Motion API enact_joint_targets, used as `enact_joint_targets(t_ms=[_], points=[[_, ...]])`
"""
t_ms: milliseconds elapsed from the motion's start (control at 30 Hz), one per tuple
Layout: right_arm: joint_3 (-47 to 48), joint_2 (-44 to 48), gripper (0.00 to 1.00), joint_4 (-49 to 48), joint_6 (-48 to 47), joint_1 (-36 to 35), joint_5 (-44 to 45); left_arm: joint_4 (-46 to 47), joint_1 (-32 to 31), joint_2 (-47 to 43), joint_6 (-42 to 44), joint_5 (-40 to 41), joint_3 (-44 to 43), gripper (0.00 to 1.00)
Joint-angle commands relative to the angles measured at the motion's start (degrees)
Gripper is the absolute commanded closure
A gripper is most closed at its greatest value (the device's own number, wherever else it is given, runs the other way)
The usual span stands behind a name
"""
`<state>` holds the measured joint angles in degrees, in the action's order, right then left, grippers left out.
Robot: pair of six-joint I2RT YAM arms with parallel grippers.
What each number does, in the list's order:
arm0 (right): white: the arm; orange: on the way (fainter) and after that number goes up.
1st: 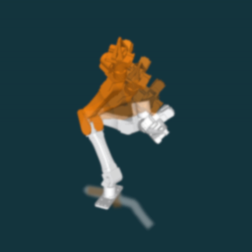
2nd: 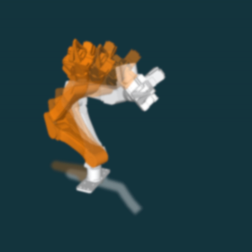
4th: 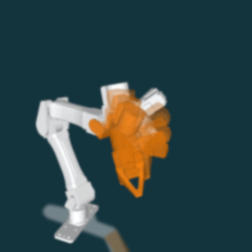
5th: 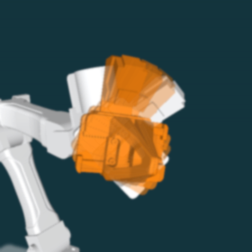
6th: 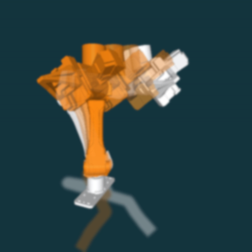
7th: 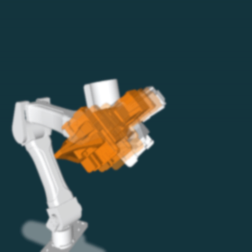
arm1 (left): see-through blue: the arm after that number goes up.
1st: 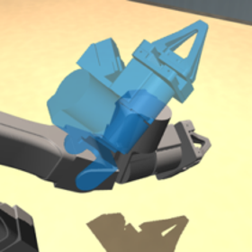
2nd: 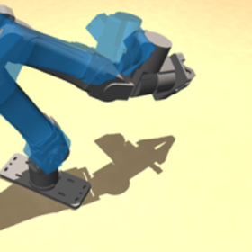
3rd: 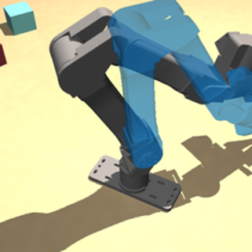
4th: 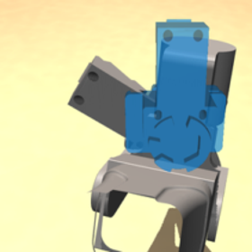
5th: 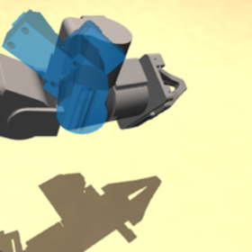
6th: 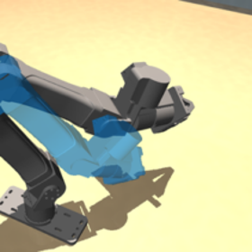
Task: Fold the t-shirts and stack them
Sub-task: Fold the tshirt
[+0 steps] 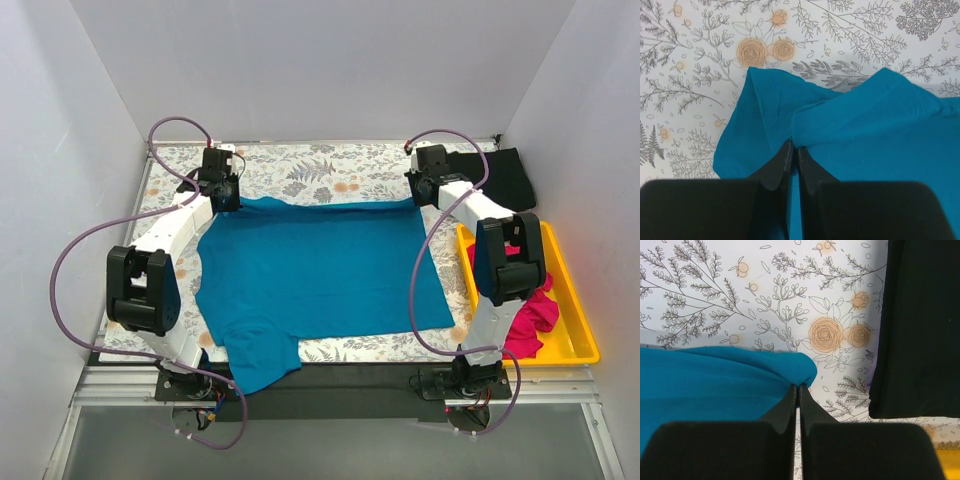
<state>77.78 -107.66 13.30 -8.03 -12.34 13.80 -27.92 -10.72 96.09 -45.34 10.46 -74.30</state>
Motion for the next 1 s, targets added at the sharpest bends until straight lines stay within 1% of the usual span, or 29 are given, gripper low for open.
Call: enact_joint_targets(t_ms=[0, 167, 300, 467, 967], points=[[-1.13, 3.59, 0.99, 1.46, 2.49, 0.38, 1.58, -4.42, 0.09, -5.82, -3.26, 0.44, 0.30, 1.00], [-1.66, 4.65, 0.99, 2.87, 4.34, 0.30, 2.46, -6.79, 0.09, -8.11, -5.10, 0.26, 0.30, 1.00], [-2.19, 5.70, 0.99, 3.75, 5.04, 0.30, 3.60, -9.16, 0.09, -9.69, -6.69, -1.83, -0.32, 1.00], [-3.42, 7.28, 0.99, 4.72, 6.62, 0.30, 4.04, -11.01, 0.00, -12.68, -8.36, -2.55, 2.40, 1.00], [-7.90, 10.36, 0.99, 6.48, 12.34, 0.38, 5.71, -13.91, -0.44, -17.52, -11.78, -3.86, 8.65, 1.00]])
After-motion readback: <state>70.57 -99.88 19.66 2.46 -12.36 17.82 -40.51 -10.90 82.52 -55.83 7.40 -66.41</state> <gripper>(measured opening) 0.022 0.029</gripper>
